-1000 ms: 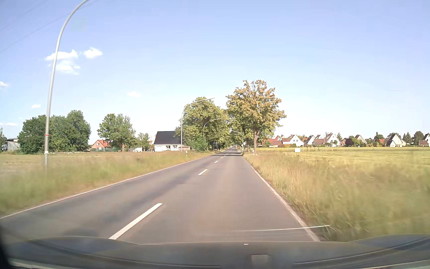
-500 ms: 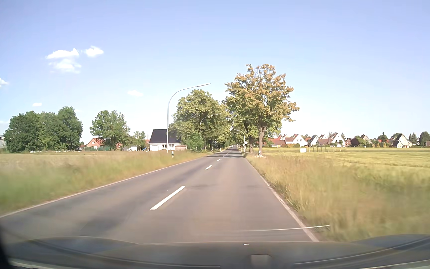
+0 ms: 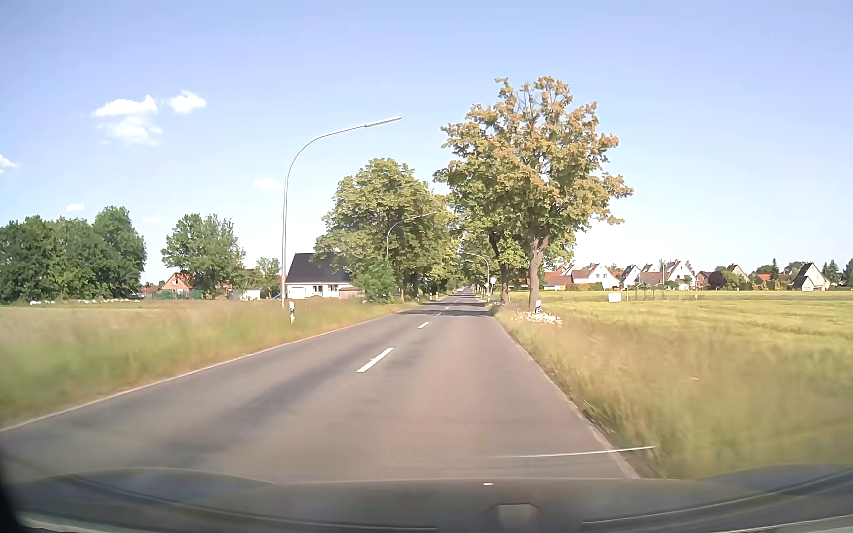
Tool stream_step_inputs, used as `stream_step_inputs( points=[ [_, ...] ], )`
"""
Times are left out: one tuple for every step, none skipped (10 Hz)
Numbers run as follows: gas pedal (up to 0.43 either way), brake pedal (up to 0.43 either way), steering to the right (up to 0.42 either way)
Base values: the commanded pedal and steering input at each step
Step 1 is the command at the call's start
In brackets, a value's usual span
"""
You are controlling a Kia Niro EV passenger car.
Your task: Follow the waypoints while adhering to traffic rules and regulations
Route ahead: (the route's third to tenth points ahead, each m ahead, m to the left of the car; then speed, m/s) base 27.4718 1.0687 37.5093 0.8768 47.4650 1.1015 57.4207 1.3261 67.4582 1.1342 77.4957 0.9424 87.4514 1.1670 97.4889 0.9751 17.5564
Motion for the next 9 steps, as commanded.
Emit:
stream_step_inputs(
  points=[
    [0.15, 0.006, 0.0],
    [0.15, 0.006, 0.0],
    [0.15, 0.006, 0.0],
    [0.15, 0.006, 0.0],
    [0.15, 0.006, 0.0],
    [0.15, 0.006, 0.001],
    [0.15, 0.006, 0.002],
    [0.15, 0.006, 0.004],
    [0.15, 0.006, 0.004]
  ],
)
